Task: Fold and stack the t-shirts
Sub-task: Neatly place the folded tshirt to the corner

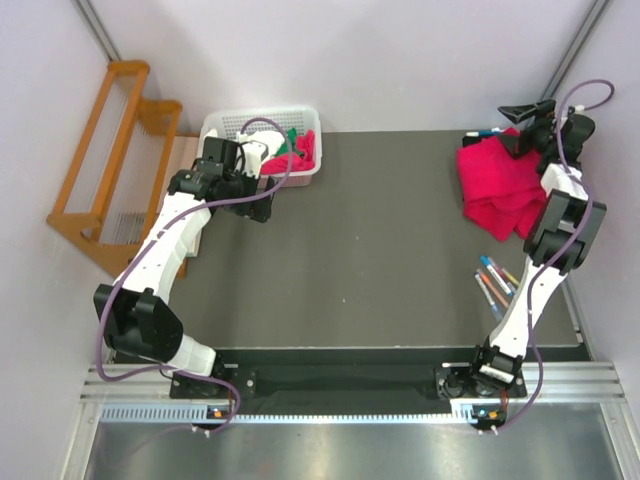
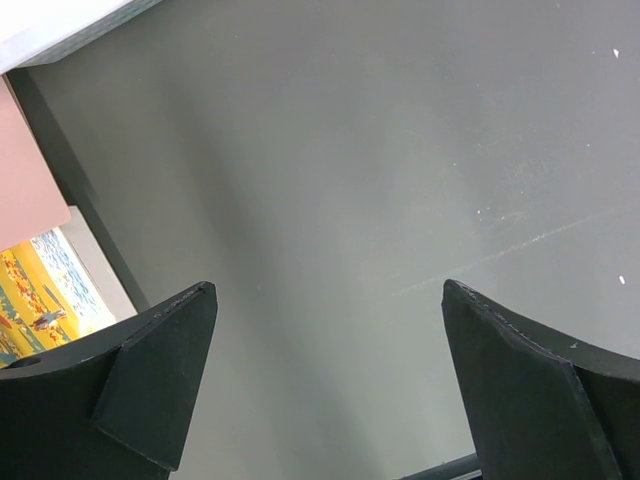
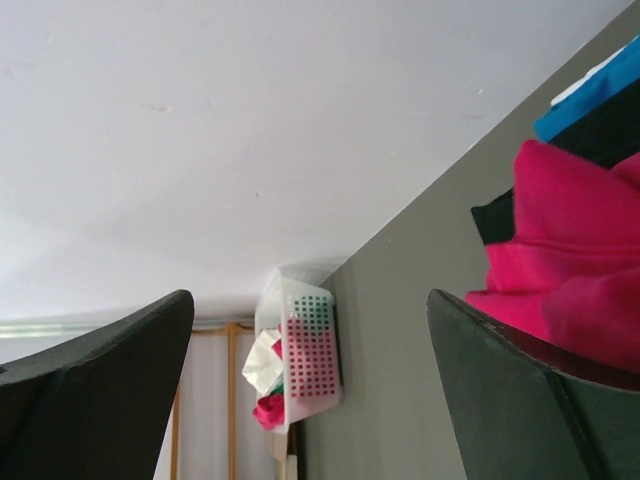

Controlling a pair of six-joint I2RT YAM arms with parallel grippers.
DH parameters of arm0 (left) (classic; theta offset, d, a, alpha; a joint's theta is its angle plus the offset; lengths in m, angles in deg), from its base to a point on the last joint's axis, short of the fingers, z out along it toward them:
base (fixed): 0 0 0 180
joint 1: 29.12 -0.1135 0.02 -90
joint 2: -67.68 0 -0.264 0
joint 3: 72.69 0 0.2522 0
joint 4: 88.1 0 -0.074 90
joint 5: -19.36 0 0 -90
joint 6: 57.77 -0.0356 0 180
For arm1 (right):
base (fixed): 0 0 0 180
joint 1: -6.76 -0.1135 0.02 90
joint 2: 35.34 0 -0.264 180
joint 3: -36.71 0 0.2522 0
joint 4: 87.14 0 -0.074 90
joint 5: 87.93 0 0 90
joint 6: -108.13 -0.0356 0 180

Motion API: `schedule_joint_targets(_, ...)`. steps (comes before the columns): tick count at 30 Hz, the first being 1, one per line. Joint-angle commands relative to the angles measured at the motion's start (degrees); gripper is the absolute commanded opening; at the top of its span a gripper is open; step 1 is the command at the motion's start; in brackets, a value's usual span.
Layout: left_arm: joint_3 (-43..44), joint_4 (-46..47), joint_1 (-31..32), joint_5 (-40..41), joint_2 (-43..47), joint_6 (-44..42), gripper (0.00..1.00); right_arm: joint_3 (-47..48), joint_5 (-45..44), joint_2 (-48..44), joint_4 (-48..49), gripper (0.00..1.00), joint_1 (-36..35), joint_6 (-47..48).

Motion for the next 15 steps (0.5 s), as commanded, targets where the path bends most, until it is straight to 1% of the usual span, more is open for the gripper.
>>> schedule_joint_targets(1, 1.63, -1.21, -0.38, 1.1, 2.11, 0.06, 0.99, 5.44, -1.16, 4.15, -2.44, 1.0, -0.15, 2.14)
schedule_joint_targets(3, 1.99, -1.47, -0.38, 1.27, 1.93, 0.15, 0.99, 7.02, -1.6, 5.91, -4.38, 1.0, -0.06, 4.26)
schedule_joint_targets(7, 1.9, -2.61, -0.38, 1.89, 2.37, 0.23, 0.99, 7.38, -2.66, 8.02, -7.1, 1.0, 0.73, 5.23)
schedule_joint_targets(11, 0.15, -3.32, -0.56, 2.77, 5.17, -0.03, 0.99, 7.48, -2.75, 9.26, -9.84, 1.0, 2.13, 7.16)
schedule_joint_targets(13, -0.21, -3.85, -0.73, 3.12, 6.06, 0.06, 0.99, 4.67, -1.52, 8.12, -7.13, 1.0, 2.14, 6.11)
schedule_joint_targets(14, -0.3, -3.93, -0.73, 3.03, 6.93, -0.03, 0.99, 3.62, -0.91, 6.29, -2.67, 1.0, 1.87, 3.85)
schedule_joint_targets(15, -0.21, -4.28, -0.82, 3.12, 7.29, 0.23, 0.99, 1.78, 0.4, 5.22, -0.45, 1.0, 1.61, 2.17)
